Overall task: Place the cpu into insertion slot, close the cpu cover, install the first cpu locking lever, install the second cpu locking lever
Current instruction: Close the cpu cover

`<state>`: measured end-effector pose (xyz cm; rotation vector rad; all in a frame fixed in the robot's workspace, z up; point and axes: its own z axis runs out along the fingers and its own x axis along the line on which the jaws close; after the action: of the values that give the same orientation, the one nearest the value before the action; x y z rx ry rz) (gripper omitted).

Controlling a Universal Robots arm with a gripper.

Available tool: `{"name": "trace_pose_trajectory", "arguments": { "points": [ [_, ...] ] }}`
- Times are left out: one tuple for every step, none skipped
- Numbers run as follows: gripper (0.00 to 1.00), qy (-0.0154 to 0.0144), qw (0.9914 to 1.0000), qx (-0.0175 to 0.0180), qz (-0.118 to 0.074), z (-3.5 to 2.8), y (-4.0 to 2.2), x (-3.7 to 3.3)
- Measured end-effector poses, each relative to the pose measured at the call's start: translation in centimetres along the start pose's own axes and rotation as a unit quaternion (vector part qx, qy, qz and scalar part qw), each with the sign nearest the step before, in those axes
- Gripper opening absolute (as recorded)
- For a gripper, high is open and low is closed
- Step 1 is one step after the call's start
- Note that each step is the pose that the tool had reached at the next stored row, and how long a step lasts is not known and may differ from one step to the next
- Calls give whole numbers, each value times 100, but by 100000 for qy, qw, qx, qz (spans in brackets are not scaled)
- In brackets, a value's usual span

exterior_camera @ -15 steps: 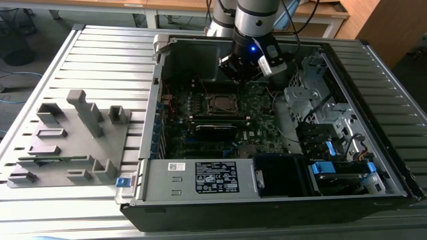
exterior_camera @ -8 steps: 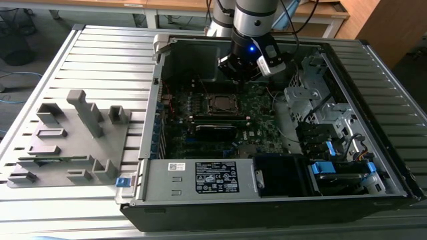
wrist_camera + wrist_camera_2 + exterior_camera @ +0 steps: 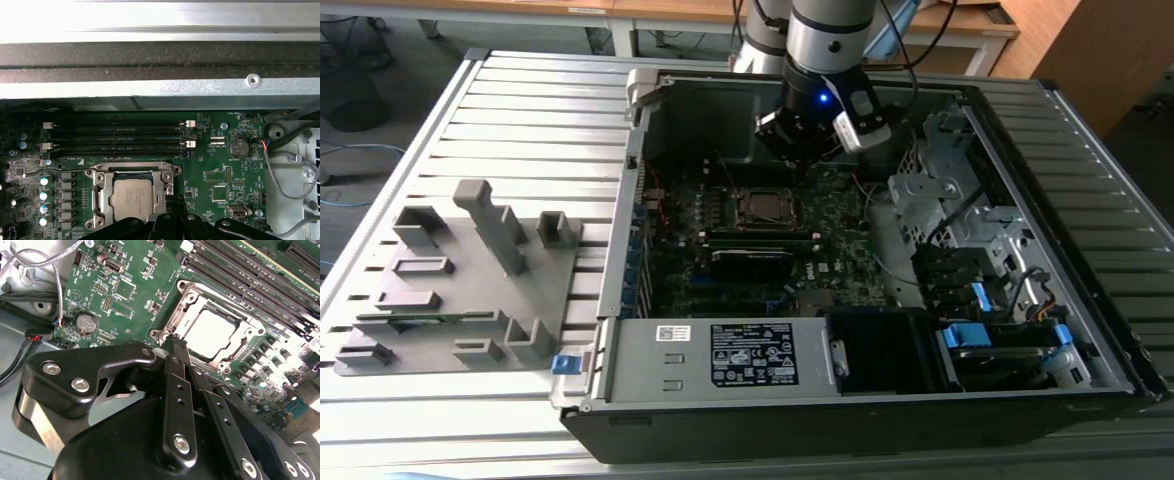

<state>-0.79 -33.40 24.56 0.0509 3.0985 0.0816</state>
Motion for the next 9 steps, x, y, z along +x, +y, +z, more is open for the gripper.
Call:
{"name": "trace_pose_trajectory", "arguments": {
  "points": [
    [11, 57, 100000, 14, -4, 2, 0, 0],
    [11, 71, 100000, 23, -1, 4, -1, 0],
    [11, 86, 100000, 14, 0, 8, -1, 2],
    [11, 105, 100000, 16, 0, 15, -1, 7],
    [11, 120, 100000, 23, -2, 22, -2, 18],
    [11, 127, 100000, 23, -6, 30, -3, 33],
    [11, 131, 100000, 21, -5, 38, -4, 50],
    [11, 132, 100000, 20, -7, 47, -5, 68],
    [11, 135, 100000, 24, -12, 54, -7, 89]
  ]
}}
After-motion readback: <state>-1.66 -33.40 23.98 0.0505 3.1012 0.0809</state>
